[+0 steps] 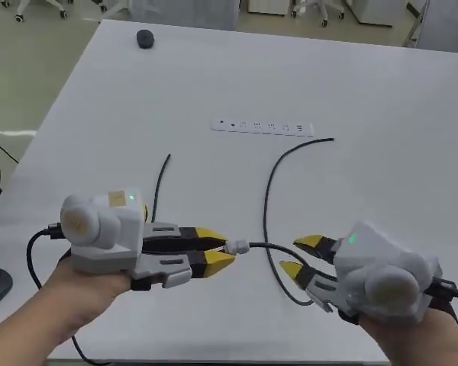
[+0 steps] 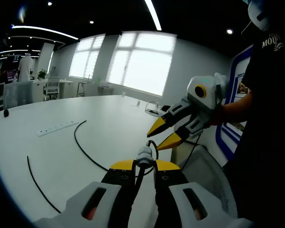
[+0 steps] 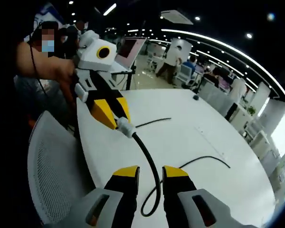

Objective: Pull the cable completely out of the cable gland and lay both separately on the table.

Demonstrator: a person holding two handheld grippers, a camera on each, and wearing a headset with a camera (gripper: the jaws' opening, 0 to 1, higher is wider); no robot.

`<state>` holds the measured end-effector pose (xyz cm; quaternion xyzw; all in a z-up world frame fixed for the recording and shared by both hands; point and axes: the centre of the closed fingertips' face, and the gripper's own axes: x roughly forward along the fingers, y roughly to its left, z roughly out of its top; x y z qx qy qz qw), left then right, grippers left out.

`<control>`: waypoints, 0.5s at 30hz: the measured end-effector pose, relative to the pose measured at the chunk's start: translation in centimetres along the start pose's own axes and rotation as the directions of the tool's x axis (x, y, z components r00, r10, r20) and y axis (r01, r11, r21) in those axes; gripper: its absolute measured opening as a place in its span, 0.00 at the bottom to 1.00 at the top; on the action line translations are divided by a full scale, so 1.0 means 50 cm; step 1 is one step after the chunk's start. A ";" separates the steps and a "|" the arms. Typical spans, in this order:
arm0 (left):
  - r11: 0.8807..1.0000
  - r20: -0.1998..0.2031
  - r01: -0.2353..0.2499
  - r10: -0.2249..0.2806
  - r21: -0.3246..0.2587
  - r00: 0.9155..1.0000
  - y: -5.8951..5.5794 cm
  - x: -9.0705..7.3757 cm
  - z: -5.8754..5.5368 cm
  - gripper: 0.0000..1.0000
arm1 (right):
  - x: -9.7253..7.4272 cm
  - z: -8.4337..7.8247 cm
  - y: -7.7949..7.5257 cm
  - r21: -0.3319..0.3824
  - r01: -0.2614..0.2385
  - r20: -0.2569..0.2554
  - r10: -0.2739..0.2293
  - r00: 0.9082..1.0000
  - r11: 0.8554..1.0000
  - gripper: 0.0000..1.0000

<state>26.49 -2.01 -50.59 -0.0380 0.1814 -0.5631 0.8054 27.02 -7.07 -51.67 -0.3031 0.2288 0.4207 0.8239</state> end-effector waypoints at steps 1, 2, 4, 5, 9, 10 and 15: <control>1.000 -0.002 0.003 -0.003 0.000 1.000 -0.002 0.001 -0.001 0.15 | 0.004 0.008 0.004 -0.035 -0.003 -0.005 0.002 1.000 0.999 0.15; 1.000 -0.003 0.004 -0.004 0.000 1.000 -0.003 0.002 -0.002 0.15 | 0.010 0.017 0.006 -0.077 0.003 -0.010 -0.004 1.000 0.997 0.15; 1.000 -0.004 0.008 -0.008 0.002 1.000 -0.006 0.004 -0.002 0.15 | 0.022 0.025 0.010 -0.120 -0.001 -0.020 -0.002 1.000 0.993 0.13; 1.000 -0.005 0.009 -0.009 0.004 1.000 -0.007 0.005 -0.002 0.15 | 0.026 0.024 0.012 -0.128 -0.006 -0.029 0.003 1.000 0.992 0.12; 1.000 -0.012 0.015 -0.015 0.012 1.000 -0.009 0.006 -0.003 0.15 | 0.030 0.038 0.015 -0.159 -0.015 -0.025 0.011 1.000 0.987 0.09; 1.000 -0.013 0.016 -0.015 0.014 1.000 -0.009 0.005 -0.003 0.15 | 0.031 0.040 0.017 -0.167 -0.018 -0.026 0.014 1.000 0.986 0.08; 1.000 -0.010 0.014 -0.014 0.016 1.000 -0.010 0.003 0.001 0.15 | 0.029 0.037 0.025 -0.209 -0.030 -0.037 0.022 0.999 0.977 0.02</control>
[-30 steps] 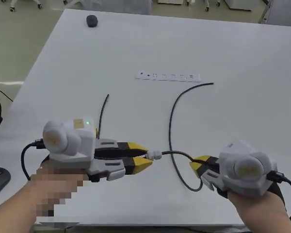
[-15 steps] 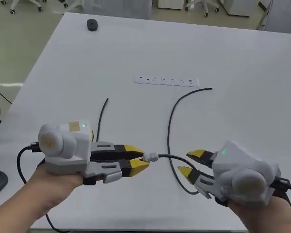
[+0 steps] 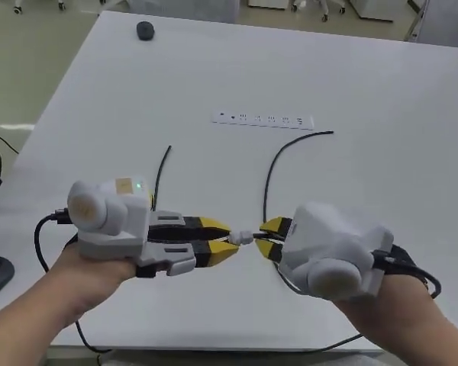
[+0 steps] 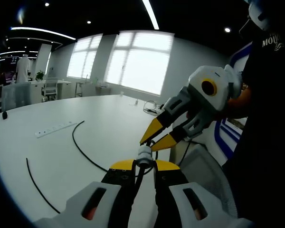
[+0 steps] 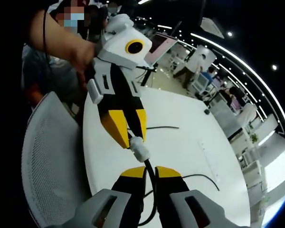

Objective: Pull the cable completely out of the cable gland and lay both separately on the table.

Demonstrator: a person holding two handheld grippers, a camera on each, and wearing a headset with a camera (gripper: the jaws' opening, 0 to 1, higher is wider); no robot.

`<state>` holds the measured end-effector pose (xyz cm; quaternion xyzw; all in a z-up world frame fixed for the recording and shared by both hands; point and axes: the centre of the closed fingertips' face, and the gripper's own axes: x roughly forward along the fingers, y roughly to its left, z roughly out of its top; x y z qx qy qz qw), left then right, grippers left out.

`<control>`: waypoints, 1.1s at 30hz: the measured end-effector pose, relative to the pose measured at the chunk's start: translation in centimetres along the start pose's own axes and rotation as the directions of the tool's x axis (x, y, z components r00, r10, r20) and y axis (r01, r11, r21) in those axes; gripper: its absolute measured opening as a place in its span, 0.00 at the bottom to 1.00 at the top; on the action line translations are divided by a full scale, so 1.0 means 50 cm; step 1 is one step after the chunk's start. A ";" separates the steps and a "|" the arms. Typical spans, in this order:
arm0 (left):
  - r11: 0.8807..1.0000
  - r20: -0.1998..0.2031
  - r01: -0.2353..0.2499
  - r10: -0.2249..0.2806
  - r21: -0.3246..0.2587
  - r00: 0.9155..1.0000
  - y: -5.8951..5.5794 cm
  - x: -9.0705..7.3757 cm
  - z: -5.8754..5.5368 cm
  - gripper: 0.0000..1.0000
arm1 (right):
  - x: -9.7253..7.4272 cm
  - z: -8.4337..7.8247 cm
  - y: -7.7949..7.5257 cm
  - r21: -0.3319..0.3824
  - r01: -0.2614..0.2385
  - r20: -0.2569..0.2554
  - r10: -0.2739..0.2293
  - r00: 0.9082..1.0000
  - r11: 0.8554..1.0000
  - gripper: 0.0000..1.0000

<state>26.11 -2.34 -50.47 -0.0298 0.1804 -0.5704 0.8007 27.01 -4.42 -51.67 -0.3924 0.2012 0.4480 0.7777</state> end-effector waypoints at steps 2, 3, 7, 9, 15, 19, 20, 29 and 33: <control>1.000 -0.004 -0.001 0.001 0.005 1.000 -0.001 0.000 -0.002 0.15 | 0.000 -0.001 0.002 0.005 -0.004 0.002 0.004 1.000 1.000 0.01; 1.000 -0.006 -0.001 0.001 0.007 1.000 -0.001 0.000 -0.003 0.15 | 0.000 -0.003 0.005 0.023 -0.012 0.002 0.012 1.000 1.000 0.01; 1.000 0.002 -0.002 0.002 0.001 1.000 -0.004 -0.001 -0.001 0.15 | -0.004 -0.004 0.006 0.059 -0.014 0.015 0.013 1.000 0.998 0.00; 1.000 0.004 -0.002 0.002 0.001 1.000 -0.006 0.000 0.001 0.15 | -0.005 -0.007 0.008 0.079 -0.016 0.015 0.014 1.000 0.997 0.00; 1.000 0.012 -0.006 0.006 -0.002 1.000 -0.008 -0.002 0.003 0.15 | -0.009 -0.019 0.003 0.136 0.003 0.004 -0.003 1.000 0.991 0.00; 1.000 0.011 -0.009 0.009 -0.004 1.000 -0.006 -0.005 0.002 0.15 | -0.010 -0.034 -0.001 0.176 0.013 0.001 -0.013 1.000 0.984 0.00; 1.000 0.012 -0.009 0.009 -0.007 1.000 -0.006 -0.005 0.002 0.15 | -0.010 -0.037 -0.003 0.189 0.016 0.002 -0.017 1.000 0.982 0.00; 1.000 0.012 -0.008 0.009 -0.007 1.000 -0.008 -0.007 0.002 0.15 | -0.016 -0.087 -0.023 0.321 0.046 -0.017 -0.043 0.999 0.946 0.00; 1.000 0.008 -0.004 0.004 -0.004 1.000 -0.011 -0.005 0.001 0.15 | -0.015 -0.110 -0.026 0.380 0.052 -0.020 -0.048 0.999 0.923 0.00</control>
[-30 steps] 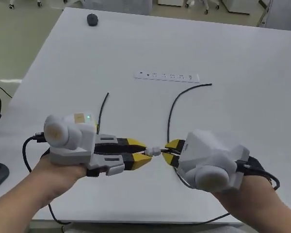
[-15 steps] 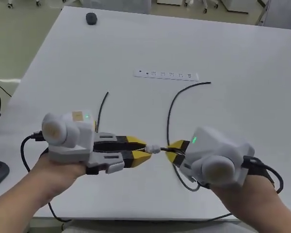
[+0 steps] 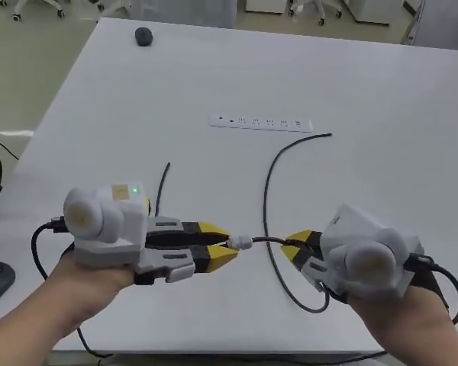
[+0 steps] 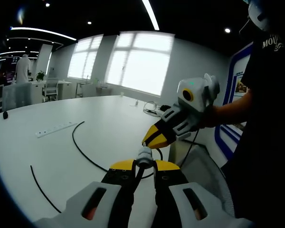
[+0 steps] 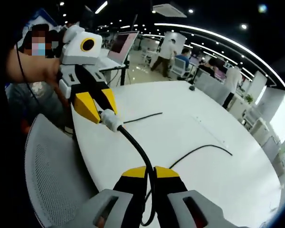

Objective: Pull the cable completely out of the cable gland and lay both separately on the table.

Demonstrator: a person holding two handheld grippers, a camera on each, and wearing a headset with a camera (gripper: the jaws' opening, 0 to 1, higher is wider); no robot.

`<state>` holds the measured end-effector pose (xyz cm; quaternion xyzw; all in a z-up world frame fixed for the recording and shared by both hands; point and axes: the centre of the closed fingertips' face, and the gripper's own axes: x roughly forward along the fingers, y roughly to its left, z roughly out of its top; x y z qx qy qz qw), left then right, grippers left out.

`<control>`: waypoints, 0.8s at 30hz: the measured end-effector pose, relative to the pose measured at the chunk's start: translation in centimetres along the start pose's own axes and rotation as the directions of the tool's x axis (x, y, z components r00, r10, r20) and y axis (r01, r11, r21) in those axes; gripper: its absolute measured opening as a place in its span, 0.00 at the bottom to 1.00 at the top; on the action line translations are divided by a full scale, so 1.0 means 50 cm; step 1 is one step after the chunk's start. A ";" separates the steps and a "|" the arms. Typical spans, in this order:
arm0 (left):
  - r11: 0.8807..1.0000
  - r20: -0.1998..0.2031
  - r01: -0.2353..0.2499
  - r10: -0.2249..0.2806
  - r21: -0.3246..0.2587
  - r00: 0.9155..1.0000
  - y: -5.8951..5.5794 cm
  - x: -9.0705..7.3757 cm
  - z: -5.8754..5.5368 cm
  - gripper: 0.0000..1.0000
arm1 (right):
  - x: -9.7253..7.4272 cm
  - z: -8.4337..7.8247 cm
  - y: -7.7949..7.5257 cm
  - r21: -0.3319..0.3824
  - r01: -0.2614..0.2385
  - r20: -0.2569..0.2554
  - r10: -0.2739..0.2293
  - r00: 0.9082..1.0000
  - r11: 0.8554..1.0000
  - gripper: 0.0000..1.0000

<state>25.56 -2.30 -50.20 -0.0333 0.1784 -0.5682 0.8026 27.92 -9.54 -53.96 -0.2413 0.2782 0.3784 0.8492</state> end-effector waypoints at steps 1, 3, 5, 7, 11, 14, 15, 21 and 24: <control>1.000 0.000 0.001 -0.001 0.000 1.000 0.000 0.000 0.000 0.15 | 0.000 -0.005 -0.005 0.024 0.006 0.004 -0.006 1.000 1.000 0.00; 1.000 0.001 0.001 -0.001 -0.001 1.000 -0.002 0.002 0.001 0.15 | 0.000 -0.017 -0.015 0.061 0.014 -0.002 -0.014 1.000 0.998 0.00; 1.000 0.002 0.001 -0.001 -0.003 1.000 -0.001 0.001 0.001 0.15 | 0.001 -0.029 -0.026 0.098 0.023 -0.005 -0.023 1.000 0.995 0.00; 1.000 0.002 0.002 -0.002 -0.003 1.000 -0.002 0.001 0.002 0.15 | 0.001 -0.043 -0.036 0.125 0.034 -0.016 -0.033 0.999 0.992 0.00; 1.000 0.001 0.004 -0.004 -0.004 1.000 -0.004 0.004 0.001 0.15 | 0.002 -0.069 -0.057 0.164 0.064 -0.035 -0.060 0.998 0.984 0.00; 1.000 -0.002 0.005 -0.005 -0.003 1.000 -0.005 0.008 -0.001 0.15 | 0.003 -0.086 -0.066 0.190 0.082 -0.051 -0.073 0.996 0.978 0.00; 1.000 -0.003 0.004 -0.004 -0.004 1.000 -0.006 0.009 -0.002 0.15 | 0.004 -0.093 -0.069 0.194 0.089 -0.057 -0.079 0.995 0.977 0.00; 1.000 -0.013 0.004 -0.004 -0.003 1.000 -0.009 0.017 -0.007 0.15 | 0.011 -0.109 -0.072 0.219 0.111 -0.078 -0.096 0.992 0.969 0.00; 1.000 -0.012 0.002 -0.002 -0.006 1.000 -0.008 0.017 -0.005 0.15 | 0.008 -0.106 -0.074 0.183 0.110 -0.071 -0.099 0.993 0.977 0.00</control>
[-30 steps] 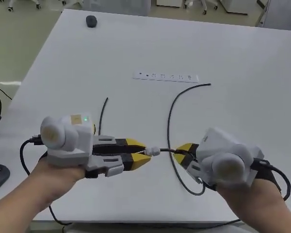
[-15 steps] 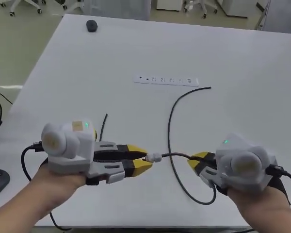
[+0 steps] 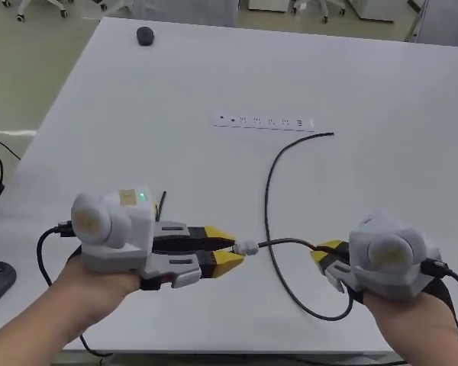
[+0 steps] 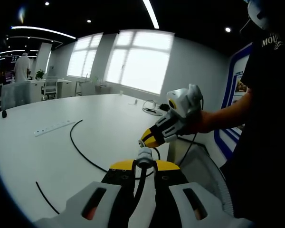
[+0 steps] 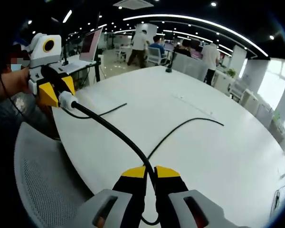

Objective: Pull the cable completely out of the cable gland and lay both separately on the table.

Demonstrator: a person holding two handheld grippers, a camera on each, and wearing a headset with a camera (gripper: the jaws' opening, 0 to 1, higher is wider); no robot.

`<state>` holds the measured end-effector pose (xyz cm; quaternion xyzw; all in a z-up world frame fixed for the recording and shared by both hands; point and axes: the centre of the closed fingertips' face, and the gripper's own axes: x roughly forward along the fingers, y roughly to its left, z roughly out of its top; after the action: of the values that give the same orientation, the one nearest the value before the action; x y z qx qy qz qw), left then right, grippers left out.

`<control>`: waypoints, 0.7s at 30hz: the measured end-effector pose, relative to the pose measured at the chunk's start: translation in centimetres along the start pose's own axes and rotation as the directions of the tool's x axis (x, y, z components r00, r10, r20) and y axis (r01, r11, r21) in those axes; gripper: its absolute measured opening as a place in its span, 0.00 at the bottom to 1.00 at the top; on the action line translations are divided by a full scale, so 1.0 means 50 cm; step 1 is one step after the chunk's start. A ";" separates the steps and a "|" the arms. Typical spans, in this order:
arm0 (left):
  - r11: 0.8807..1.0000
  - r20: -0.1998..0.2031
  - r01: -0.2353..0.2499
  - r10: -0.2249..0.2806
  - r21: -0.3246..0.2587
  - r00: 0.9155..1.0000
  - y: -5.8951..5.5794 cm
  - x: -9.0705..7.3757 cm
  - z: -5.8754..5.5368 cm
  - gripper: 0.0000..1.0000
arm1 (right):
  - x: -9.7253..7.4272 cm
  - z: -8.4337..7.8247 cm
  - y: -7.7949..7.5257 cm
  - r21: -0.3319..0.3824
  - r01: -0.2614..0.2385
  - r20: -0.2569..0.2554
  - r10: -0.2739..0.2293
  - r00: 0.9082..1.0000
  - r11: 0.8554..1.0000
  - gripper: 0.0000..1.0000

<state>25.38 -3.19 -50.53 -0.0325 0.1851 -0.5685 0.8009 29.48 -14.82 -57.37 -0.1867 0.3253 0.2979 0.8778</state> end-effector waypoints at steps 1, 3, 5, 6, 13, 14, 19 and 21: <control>1.000 -0.001 -0.001 0.001 0.001 1.000 0.001 -0.001 0.000 0.15 | -0.002 0.001 0.000 -0.006 -0.002 0.004 0.002 1.000 1.000 0.01; 1.000 -0.007 -0.008 0.008 0.000 1.000 0.007 -0.003 -0.003 0.15 | -0.008 0.005 -0.001 -0.040 -0.002 0.015 0.003 1.000 0.999 0.01; 1.000 -0.008 -0.011 0.011 0.002 1.000 0.011 -0.006 -0.004 0.15 | -0.019 0.009 -0.003 -0.078 0.006 0.023 -0.004 1.000 0.997 0.02; 1.000 -0.008 -0.011 0.011 0.002 1.000 0.011 -0.006 -0.004 0.15 | -0.025 0.011 -0.002 -0.090 0.007 0.021 -0.005 1.000 0.996 0.02; 1.000 -0.028 -0.002 0.002 0.026 1.000 0.008 -0.007 -0.007 0.15 | -0.075 0.105 0.063 -0.342 -0.060 0.068 0.088 0.994 0.938 0.14; 1.000 -0.028 0.000 0.001 0.027 1.000 0.007 -0.007 -0.007 0.15 | -0.074 0.115 0.081 -0.353 -0.089 0.053 0.115 0.992 0.931 0.14; 0.999 -0.032 0.005 -0.004 0.034 0.999 0.007 -0.003 -0.005 0.15 | -0.055 0.169 0.151 -0.595 -0.130 0.005 0.166 0.986 0.793 0.05; 0.999 -0.038 0.008 -0.006 0.044 0.999 0.008 -0.002 -0.005 0.15 | -0.048 0.166 0.167 -0.603 -0.163 -0.024 0.187 0.982 0.781 0.04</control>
<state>25.65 -2.90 -50.84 -0.0046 0.1876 -0.5759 0.7957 26.44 -5.19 -50.89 -0.4192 0.2133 0.4693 0.7474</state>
